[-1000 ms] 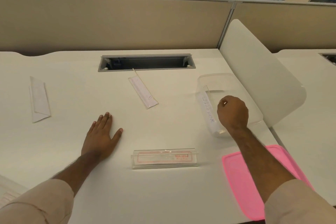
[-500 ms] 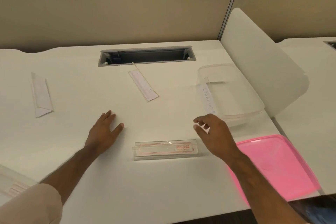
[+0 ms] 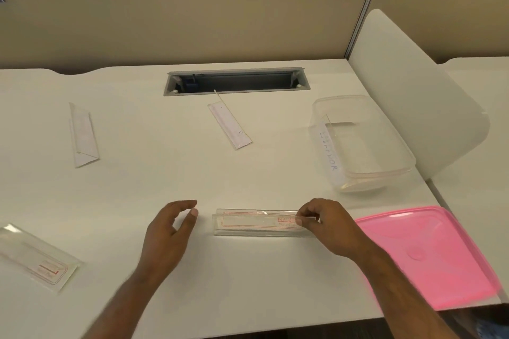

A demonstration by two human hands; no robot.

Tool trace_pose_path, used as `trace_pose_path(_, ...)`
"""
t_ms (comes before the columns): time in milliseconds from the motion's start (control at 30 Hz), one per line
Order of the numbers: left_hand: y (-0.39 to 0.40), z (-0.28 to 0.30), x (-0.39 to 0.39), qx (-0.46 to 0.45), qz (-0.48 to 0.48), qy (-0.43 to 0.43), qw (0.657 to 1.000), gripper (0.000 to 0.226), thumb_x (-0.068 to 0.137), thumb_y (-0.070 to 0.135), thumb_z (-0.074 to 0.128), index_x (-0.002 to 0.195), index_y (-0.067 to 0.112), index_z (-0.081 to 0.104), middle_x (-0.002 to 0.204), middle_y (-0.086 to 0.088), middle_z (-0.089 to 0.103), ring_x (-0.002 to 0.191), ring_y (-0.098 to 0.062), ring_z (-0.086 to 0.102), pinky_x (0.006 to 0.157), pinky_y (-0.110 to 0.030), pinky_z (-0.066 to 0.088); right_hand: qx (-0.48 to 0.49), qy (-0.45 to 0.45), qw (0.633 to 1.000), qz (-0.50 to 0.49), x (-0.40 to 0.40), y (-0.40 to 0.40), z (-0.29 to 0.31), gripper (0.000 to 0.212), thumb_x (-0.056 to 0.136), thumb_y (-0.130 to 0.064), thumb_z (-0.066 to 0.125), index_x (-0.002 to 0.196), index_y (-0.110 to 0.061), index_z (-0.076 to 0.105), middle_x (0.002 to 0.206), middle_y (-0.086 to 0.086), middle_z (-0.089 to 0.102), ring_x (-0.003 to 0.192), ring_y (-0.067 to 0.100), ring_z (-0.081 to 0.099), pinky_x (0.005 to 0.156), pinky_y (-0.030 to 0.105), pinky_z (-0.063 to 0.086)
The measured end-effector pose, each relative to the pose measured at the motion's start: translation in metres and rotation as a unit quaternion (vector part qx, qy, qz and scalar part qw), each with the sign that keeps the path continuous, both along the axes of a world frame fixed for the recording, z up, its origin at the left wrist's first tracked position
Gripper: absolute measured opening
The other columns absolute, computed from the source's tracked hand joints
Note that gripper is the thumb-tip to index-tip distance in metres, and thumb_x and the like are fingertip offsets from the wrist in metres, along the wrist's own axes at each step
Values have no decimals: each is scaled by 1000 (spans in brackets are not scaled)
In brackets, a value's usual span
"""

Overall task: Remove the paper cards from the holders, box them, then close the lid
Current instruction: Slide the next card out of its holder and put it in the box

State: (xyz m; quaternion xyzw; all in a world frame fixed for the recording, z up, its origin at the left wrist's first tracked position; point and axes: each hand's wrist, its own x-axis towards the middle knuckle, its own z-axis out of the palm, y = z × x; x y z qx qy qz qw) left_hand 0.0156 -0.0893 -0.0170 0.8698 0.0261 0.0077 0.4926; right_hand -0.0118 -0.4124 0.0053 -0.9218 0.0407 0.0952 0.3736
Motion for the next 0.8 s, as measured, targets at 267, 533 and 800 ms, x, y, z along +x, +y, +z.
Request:
trace_pose_path(267, -18, 34, -7, 50, -63, -69, 994, 27, 88, 35, 68, 114, 40, 64, 120, 30, 58, 94, 4, 59, 75, -5, 40, 56, -92, 994, -13, 4, 18, 28, 12, 89, -17, 65, 80, -25, 69, 76, -13, 64, 75, -1, 55, 66, 9, 38)
trace_pose_path(533, -27, 62, 4, -156, -57, 33, 986, 65, 78, 53, 71, 136, 34, 50, 132, 19, 58, 122, 3, 53, 104, -27, 42, 184, -96, 977, -41, 7, 23, 62, 12, 90, -22, 66, 79, -23, 71, 76, -3, 69, 66, 4, 53, 62, 12, 40)
trace_pose_path(800, -3, 60, -7, -96, -157, 19, 983, 21, 88, 25, 67, 104, 37, 72, 120, 11, 69, 119, -4, 58, 104, -27, 38, 295, -40, 950, -97, 6, 16, 62, 16, 92, -16, 62, 82, -17, 74, 61, -18, 62, 58, -5, 50, 59, 5, 38)
